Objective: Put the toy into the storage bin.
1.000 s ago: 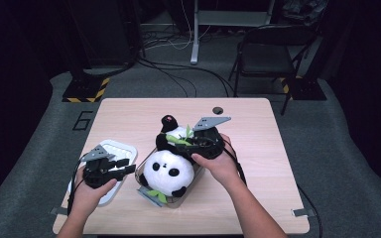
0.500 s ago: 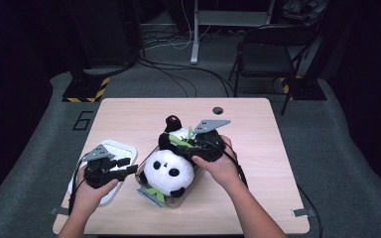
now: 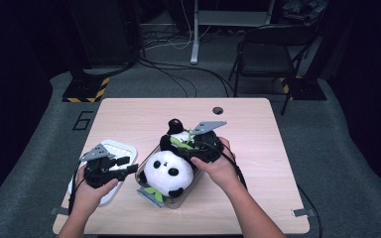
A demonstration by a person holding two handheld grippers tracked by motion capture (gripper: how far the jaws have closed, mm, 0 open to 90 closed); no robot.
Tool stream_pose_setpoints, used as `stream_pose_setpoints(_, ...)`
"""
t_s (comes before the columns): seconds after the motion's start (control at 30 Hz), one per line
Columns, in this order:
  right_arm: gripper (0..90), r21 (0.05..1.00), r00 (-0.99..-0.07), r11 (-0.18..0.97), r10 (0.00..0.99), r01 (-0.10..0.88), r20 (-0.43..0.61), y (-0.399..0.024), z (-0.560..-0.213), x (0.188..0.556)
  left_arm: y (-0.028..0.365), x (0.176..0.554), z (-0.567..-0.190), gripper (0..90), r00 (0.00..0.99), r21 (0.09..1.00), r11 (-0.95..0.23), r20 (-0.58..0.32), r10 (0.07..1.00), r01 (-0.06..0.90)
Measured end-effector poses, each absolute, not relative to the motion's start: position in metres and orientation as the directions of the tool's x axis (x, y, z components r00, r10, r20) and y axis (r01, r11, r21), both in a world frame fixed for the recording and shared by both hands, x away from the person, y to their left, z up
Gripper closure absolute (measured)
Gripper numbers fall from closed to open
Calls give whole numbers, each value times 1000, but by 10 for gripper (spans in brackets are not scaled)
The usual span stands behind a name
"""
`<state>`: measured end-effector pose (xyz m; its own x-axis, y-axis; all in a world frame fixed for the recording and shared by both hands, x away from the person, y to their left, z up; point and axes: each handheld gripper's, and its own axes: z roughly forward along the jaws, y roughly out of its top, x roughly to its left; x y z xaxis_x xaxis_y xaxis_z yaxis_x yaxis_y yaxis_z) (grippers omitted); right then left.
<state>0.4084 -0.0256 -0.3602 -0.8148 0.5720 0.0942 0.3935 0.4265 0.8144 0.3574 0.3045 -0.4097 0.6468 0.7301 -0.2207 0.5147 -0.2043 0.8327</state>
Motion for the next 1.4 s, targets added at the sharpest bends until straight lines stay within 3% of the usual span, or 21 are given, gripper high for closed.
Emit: stream_pose_setpoints(1.4, 687, 765, -806, 433, 563, 476, 183, -23, -408, 424, 300, 360, -417, 467, 647, 823, -218, -219, 730, 524)
